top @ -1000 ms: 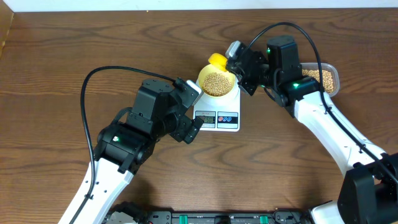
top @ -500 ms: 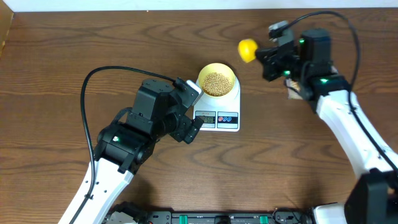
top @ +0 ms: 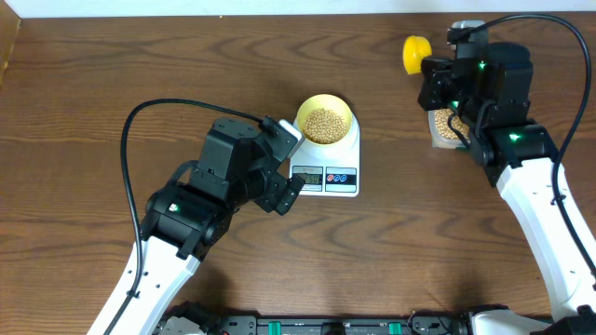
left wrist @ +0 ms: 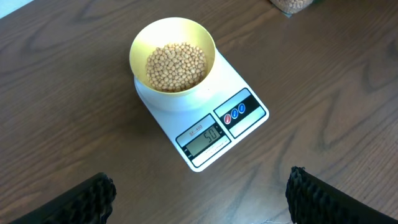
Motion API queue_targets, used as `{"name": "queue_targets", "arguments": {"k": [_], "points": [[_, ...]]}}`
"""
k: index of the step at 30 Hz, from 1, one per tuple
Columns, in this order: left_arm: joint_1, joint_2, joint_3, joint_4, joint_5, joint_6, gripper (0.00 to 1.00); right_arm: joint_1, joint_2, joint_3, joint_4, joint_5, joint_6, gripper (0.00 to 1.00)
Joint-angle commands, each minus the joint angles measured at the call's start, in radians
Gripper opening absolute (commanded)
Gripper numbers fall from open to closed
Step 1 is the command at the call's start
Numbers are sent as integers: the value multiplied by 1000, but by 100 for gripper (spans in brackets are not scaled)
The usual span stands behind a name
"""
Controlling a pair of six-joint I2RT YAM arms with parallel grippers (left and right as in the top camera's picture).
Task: Scoop item into bowl and weigh 50g on scale
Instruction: 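Move the scoop right back toward the chickpea tub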
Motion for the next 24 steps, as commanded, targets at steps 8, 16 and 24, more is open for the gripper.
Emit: {"name": "queue_targets", "arguments": {"k": [8, 16, 24], "points": [[5, -11, 4, 0, -3, 2, 90, -6, -15, -1, -79, 164, 237, 1], [5, -11, 4, 0, -3, 2, 90, -6, -43, -1, -157, 208, 296, 1], [5, -11, 4, 0, -3, 2, 90, -6, -116, -1, -265, 315, 326, 1]]}}
